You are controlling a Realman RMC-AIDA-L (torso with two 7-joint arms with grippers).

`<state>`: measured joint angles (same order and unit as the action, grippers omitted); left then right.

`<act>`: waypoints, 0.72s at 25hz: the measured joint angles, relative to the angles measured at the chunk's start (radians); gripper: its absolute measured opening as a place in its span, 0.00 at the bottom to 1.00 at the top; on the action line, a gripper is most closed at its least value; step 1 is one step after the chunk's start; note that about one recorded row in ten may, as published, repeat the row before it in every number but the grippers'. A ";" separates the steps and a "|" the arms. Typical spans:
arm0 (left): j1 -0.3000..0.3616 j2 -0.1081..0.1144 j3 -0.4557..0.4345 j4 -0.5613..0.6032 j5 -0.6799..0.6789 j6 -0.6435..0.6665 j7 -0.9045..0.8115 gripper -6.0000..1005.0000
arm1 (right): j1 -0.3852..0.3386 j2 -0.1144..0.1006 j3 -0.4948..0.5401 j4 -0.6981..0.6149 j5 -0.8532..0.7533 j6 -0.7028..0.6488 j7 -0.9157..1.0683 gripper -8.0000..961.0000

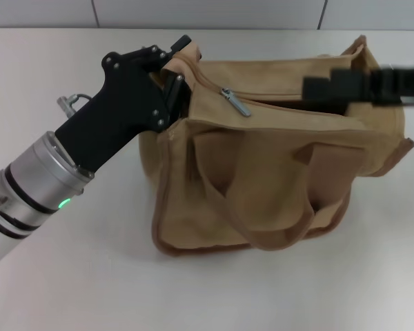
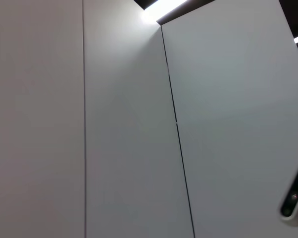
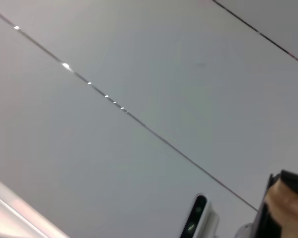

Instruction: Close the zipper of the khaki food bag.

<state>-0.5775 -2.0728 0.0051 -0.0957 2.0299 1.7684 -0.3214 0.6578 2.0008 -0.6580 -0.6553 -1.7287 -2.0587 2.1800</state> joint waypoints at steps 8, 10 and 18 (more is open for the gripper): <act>-0.032 0.001 0.000 0.007 0.013 0.009 -0.068 0.03 | 0.058 -0.015 -0.044 0.003 -0.023 0.134 0.144 0.72; -0.032 0.000 0.000 0.005 0.016 0.012 -0.069 0.03 | 0.069 -0.027 -0.045 0.021 -0.040 0.152 0.171 0.72; -0.035 -0.001 -0.001 -0.003 0.027 0.015 -0.070 0.03 | 0.122 -0.071 -0.048 0.096 -0.049 0.124 0.345 0.72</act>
<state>-0.6121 -2.0736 0.0046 -0.0983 2.0567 1.7836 -0.3911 0.7800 1.9303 -0.7058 -0.5597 -1.7779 -1.9346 2.5252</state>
